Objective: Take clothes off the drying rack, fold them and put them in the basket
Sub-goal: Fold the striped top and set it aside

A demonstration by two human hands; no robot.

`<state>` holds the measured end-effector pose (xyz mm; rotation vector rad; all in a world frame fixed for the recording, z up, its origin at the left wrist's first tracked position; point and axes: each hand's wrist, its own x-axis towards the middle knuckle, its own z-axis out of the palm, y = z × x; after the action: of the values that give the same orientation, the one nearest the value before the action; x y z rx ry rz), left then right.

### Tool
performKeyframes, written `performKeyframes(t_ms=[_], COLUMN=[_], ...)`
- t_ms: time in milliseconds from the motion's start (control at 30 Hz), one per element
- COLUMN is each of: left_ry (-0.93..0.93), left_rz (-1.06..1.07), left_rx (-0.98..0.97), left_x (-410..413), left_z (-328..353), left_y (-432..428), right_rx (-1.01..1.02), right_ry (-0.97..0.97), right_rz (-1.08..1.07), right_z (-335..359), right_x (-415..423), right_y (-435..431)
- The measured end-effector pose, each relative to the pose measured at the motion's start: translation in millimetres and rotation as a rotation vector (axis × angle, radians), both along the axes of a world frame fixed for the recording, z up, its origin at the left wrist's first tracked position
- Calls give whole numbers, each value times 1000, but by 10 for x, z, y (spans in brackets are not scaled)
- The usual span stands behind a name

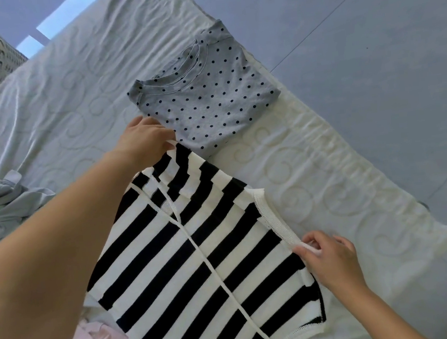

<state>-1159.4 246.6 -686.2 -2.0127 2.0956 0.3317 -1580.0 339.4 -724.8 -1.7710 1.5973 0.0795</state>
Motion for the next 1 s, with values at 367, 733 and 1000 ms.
performKeyframes(t_ms=[367, 733, 1000], left_ry=[-61, -66, -21], left_rz=[119, 145, 166], left_rx=[50, 65, 120], left_x=[-83, -130, -131], left_z=[-6, 6, -15], left_y=[-143, -212, -158], right_rx=[-215, -172, -34], right_ry=[36, 133, 119], right_rz=[221, -80, 17], right_z=[-132, -159, -132], right_x=[-278, -576, -311], right_y=[168, 127, 50])
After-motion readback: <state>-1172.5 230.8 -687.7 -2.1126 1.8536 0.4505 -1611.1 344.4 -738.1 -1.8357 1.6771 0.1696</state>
